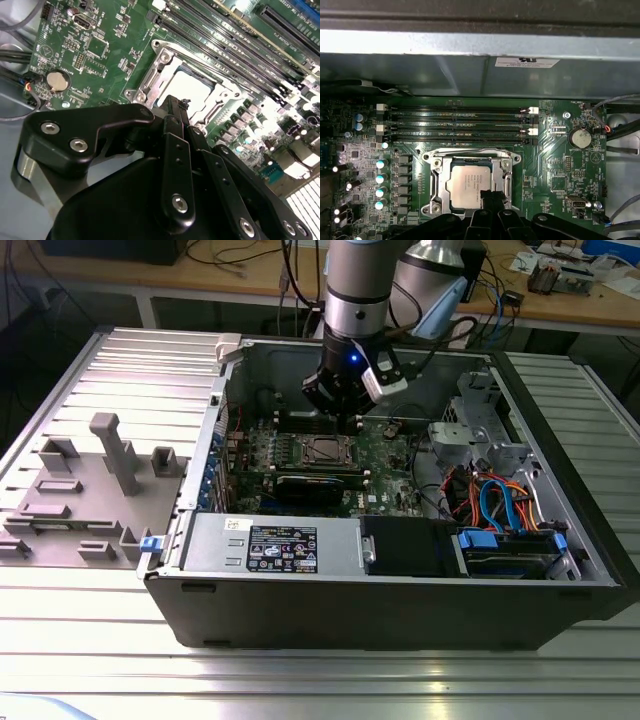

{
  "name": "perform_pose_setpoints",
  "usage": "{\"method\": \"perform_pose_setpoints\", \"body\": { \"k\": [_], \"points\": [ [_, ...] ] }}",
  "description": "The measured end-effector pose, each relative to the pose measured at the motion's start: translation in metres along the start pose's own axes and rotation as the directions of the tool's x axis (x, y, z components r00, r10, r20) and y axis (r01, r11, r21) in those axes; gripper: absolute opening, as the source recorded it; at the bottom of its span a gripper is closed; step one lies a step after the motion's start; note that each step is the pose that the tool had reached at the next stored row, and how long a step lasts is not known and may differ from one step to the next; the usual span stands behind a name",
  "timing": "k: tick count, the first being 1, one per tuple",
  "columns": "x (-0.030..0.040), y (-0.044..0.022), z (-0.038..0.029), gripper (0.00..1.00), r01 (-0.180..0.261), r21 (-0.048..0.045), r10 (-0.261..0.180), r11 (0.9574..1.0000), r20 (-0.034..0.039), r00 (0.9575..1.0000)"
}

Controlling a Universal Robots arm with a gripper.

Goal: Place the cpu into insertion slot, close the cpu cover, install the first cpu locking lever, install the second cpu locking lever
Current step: 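Install the second cpu locking lever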

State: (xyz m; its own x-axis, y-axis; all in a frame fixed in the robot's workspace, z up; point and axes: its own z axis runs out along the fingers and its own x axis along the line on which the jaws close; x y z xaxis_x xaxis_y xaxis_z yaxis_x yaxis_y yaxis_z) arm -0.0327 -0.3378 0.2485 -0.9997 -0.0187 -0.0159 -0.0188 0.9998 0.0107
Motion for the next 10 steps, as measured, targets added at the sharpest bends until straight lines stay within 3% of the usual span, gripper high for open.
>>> {"method": "perform_pose_setpoints", "body": {
  "k": [10],
  "points": [
    [0.0002, -0.0078, 0.0000, 0.11, 0.000, 0.0011, 0.000, 1.0000, 0.0000, 1.0000]
  ]
}}
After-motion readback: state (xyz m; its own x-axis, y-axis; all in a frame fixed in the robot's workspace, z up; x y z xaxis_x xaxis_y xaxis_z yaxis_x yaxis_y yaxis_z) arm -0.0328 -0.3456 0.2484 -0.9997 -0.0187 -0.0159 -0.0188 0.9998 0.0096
